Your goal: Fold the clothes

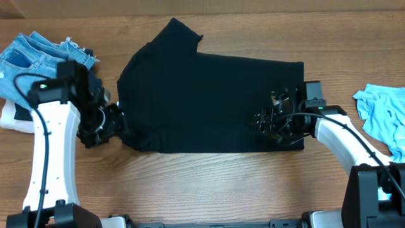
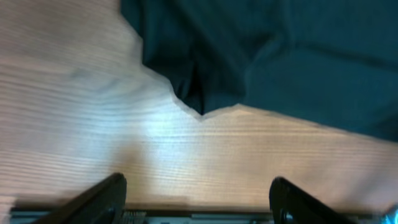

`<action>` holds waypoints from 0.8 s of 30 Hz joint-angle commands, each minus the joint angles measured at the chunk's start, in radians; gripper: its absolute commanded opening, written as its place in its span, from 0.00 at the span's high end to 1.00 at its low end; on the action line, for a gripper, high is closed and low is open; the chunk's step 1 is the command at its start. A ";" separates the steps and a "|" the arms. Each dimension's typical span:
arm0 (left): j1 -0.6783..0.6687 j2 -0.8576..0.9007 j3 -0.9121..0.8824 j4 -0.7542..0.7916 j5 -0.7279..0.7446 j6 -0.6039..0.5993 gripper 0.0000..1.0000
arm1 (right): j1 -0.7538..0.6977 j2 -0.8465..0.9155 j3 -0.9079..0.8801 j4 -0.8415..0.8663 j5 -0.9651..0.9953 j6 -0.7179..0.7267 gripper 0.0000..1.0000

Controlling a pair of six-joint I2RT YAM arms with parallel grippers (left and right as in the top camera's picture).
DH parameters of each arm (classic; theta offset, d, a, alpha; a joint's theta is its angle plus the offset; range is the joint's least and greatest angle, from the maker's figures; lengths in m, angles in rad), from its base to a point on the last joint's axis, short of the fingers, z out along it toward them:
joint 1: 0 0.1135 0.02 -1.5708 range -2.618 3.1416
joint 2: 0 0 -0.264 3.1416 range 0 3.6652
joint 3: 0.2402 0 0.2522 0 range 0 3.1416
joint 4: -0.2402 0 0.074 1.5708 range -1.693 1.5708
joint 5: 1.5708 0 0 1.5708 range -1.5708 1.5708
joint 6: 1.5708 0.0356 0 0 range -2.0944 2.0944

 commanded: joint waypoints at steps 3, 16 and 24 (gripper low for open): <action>0.002 0.062 -0.168 0.265 0.099 -0.019 0.23 | 0.045 -0.004 0.022 -0.002 -0.016 -0.039 0.28; -0.146 0.303 -0.158 0.451 0.171 0.023 0.96 | 0.044 -0.004 0.022 -0.010 0.010 -0.039 0.28; -0.114 0.298 -0.059 0.413 0.151 -0.011 0.26 | 0.044 -0.004 0.022 -0.010 0.010 -0.039 0.28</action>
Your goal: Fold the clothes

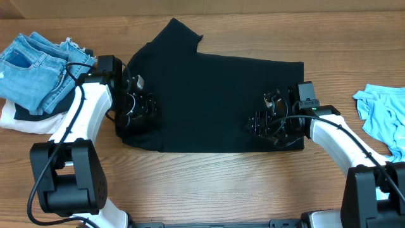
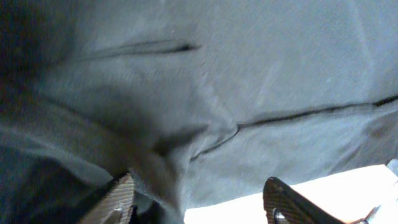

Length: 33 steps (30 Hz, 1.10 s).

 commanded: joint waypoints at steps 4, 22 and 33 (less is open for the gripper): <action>0.014 0.008 0.015 -0.233 -0.106 0.093 0.39 | 0.004 -0.004 0.022 0.000 0.002 -0.009 0.28; 0.019 0.001 -0.070 -0.275 -0.325 -0.003 0.37 | 0.004 -0.004 0.022 -0.016 0.025 -0.009 0.29; -0.012 0.019 -0.113 -0.118 -0.256 0.125 0.46 | 0.004 -0.004 0.022 -0.016 0.037 -0.009 0.29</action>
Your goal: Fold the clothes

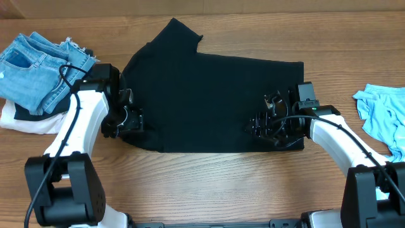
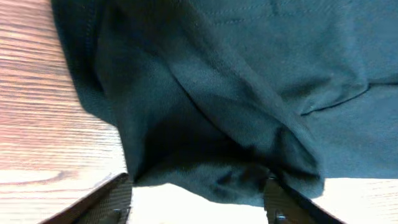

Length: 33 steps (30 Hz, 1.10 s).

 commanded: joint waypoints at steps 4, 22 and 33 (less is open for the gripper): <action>-0.024 0.116 -0.045 -0.020 0.076 0.018 0.96 | 0.004 -0.004 0.022 0.003 0.024 -0.008 0.29; 0.123 0.080 0.081 -0.215 -0.146 -0.019 0.75 | 0.003 0.045 -0.089 -0.025 0.463 0.398 0.85; 0.020 0.080 0.074 -0.225 0.045 0.046 0.43 | -0.115 0.157 -0.100 -0.042 0.512 0.419 0.96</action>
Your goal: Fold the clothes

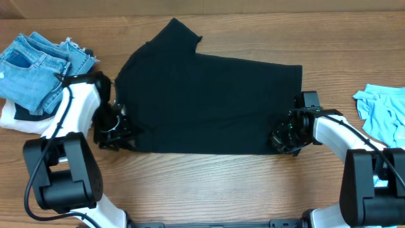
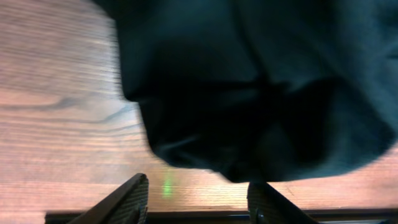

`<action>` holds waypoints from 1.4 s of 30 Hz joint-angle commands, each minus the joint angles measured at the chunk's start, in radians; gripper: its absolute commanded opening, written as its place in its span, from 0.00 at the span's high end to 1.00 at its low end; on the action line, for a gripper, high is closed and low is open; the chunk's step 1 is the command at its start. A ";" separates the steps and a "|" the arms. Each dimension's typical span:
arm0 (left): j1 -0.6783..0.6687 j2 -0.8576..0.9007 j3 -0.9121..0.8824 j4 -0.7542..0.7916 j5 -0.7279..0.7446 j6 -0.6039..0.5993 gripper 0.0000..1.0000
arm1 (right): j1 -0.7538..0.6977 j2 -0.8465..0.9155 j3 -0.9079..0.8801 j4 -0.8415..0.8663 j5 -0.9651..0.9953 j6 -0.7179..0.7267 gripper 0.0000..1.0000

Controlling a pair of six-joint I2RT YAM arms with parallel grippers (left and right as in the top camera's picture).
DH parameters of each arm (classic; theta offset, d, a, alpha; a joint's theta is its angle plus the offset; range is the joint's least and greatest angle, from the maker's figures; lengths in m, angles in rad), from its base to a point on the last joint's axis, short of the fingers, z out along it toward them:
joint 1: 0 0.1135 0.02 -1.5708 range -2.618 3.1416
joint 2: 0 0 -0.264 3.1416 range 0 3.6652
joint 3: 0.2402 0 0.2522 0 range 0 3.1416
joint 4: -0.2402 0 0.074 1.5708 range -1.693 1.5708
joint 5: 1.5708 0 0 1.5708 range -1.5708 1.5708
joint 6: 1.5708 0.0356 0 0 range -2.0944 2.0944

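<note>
A black T-shirt (image 1: 209, 95) lies spread flat across the middle of the wooden table (image 1: 209, 183). My left gripper (image 1: 117, 131) sits at the shirt's lower left corner. In the left wrist view that gripper (image 2: 199, 200) is open, its fingers (image 2: 130, 199) low over bare wood, and the bunched black cloth (image 2: 261, 93) lies just beyond the tips with nothing between them. My right gripper (image 1: 285, 136) rests at the shirt's lower right corner; from overhead its jaws are hidden against the dark cloth.
Folded blue denim shorts (image 1: 38, 60) are stacked at the far left on top of a white garment (image 1: 16, 120). A light blue garment (image 1: 383, 114) lies crumpled at the right edge of the table.
My left gripper has shifted from the shirt's left edge down to its lower left corner, still open. My right gripper has moved outward and nearer, to the lower right corner.
At first my left gripper stood open over bare wood beside the shirt's left edge. Then it was over the shirt's left side, then at the left edge, and now at the lower left corner. My right gripper kept to the shirt's lower right part throughout.
</note>
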 commanded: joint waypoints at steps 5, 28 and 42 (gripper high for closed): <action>-0.124 -0.028 -0.001 0.103 -0.071 0.029 0.50 | -0.025 0.065 -0.042 0.010 0.196 -0.024 0.96; 0.119 -0.037 0.095 -0.055 -0.110 -0.042 0.75 | -0.025 0.065 -0.042 0.020 0.195 -0.047 0.96; 0.309 -0.423 -0.254 0.227 0.173 -0.349 0.19 | -0.025 0.065 -0.042 0.033 0.135 -0.045 0.96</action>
